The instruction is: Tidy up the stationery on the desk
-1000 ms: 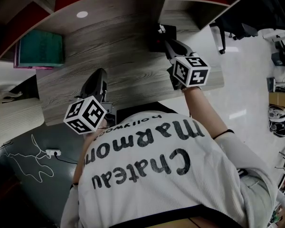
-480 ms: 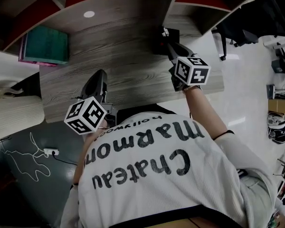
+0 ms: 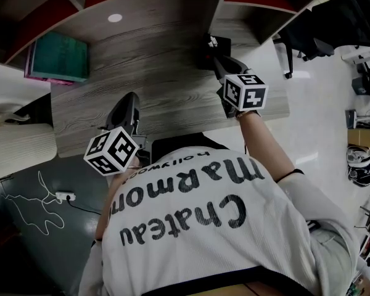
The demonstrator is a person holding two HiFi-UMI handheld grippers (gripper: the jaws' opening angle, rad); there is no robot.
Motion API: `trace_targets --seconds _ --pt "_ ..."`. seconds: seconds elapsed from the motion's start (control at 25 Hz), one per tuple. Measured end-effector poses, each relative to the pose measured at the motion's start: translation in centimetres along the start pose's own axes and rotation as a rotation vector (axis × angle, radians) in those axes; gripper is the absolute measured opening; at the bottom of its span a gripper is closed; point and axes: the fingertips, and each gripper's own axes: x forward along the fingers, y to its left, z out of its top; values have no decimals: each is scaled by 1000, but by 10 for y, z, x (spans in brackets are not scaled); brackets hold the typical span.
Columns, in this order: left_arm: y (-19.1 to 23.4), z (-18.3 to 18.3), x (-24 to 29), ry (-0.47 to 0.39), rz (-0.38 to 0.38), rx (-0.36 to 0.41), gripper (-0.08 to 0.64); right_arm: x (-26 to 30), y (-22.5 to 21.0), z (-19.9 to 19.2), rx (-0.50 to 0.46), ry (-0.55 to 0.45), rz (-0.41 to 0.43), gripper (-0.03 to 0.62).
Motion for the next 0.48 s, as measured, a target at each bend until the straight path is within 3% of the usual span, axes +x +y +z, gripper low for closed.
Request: trace_targets --seconds 0.48 --pt "8 -25 -38 -24 76 -45 16 4 1 4 -54 8 16 71"
